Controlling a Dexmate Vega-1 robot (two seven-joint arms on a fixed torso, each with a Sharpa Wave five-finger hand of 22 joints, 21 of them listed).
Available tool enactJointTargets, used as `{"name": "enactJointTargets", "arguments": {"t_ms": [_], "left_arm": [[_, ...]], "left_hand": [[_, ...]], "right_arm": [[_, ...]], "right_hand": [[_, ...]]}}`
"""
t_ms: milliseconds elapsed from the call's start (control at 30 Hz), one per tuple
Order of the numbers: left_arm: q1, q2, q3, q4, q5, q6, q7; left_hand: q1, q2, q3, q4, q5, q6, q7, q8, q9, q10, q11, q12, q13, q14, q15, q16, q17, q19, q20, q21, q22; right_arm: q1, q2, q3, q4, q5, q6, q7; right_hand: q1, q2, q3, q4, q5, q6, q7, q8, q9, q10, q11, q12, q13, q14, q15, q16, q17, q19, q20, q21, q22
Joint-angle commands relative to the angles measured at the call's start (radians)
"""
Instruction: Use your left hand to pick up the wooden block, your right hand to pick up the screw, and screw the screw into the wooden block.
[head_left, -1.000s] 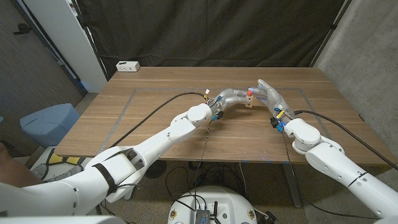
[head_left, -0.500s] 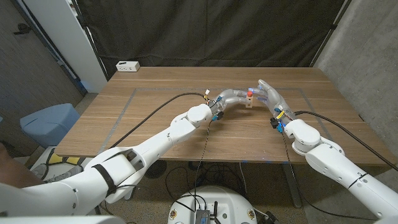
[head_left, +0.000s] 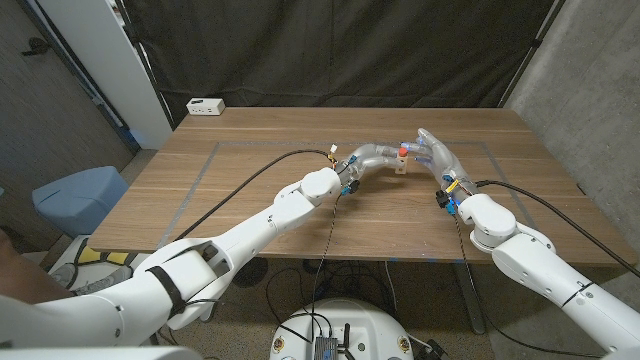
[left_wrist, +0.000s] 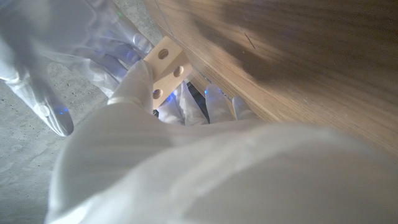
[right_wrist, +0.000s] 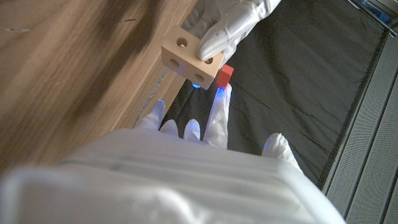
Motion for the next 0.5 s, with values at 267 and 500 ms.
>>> {"name": "enactJointTargets", "arguments": {"t_ms": [267,500], "left_arm": [[0.013,0.013,-0.003,-0.028,0.003,0.007,0.007],[0.012,0.014,-0.005,-0.025,0.001,0.004,0.005]], "left_hand": [[0.001,0.006,0.03,0.025,0.008,0.062,0.04,0.004,0.001,0.018,-0.013,0.017,0.036,0.011,-0.02,0.002,0.001,0.003,-0.003,0.007,0.005],[0.002,0.006,0.03,0.025,0.008,0.062,0.04,0.004,0.001,0.019,-0.012,0.017,0.036,0.012,-0.02,0.003,0.001,0.003,-0.004,0.007,0.005]], "right_arm": [[-0.022,0.003,0.011,-0.018,-0.007,-0.008,-0.025],[-0.027,0.003,0.012,-0.026,-0.012,-0.015,-0.034]], "right_hand": [[0.007,0.012,0.011,-0.002,0.008,0.028,0.004,0.006,0.004,0.03,0.007,0.008,0.002,0.017,-0.005,0.011,0.001,0.014,-0.003,0.009,0.002],[0.009,0.014,0.013,-0.003,0.008,0.044,0.007,0.008,0.004,0.046,0.004,0.009,0.002,0.025,-0.007,0.011,0.0,0.019,-0.004,0.008,0.002]]}}
